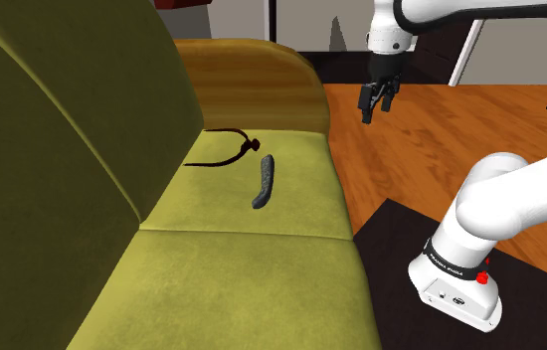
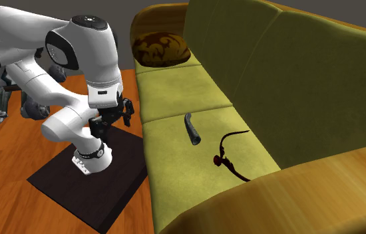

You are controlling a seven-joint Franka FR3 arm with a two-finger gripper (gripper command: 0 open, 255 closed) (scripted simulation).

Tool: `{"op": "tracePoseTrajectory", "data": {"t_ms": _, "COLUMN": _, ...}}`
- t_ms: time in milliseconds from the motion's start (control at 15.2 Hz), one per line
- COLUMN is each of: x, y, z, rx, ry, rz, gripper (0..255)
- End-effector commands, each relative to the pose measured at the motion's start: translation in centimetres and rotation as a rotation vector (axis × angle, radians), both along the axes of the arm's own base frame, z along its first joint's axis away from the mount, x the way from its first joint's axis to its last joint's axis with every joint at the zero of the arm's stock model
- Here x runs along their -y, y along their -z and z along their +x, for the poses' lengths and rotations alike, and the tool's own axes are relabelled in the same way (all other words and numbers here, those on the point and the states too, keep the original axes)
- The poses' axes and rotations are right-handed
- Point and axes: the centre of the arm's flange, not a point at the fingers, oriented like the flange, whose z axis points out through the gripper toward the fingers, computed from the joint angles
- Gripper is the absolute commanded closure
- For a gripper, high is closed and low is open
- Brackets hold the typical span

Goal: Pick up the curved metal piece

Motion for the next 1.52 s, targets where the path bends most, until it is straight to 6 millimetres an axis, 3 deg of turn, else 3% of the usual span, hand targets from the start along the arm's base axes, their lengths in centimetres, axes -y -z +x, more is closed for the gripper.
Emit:
{"op": "tracePoseTrajectory", "data": {"t_ms": 0, "x": 0.0, "y": 0.0, "z": 0.0, "rx": 0.0, "ry": 0.0, "rz": 0.0, "gripper": 0}}
{"op": "tracePoseTrajectory", "data": {"t_ms": 726, "x": -13.7, "y": 4.1, "z": 4.9, "rx": -0.008, "ry": 0.308, "rz": -0.049, "gripper": 0}}
{"op": "tracePoseTrajectory", "data": {"t_ms": 1452, "x": -25.0, "y": 9.0, "z": 13.6, "rx": -0.017, "ry": 0.616, "rz": -0.098, "gripper": 0}}
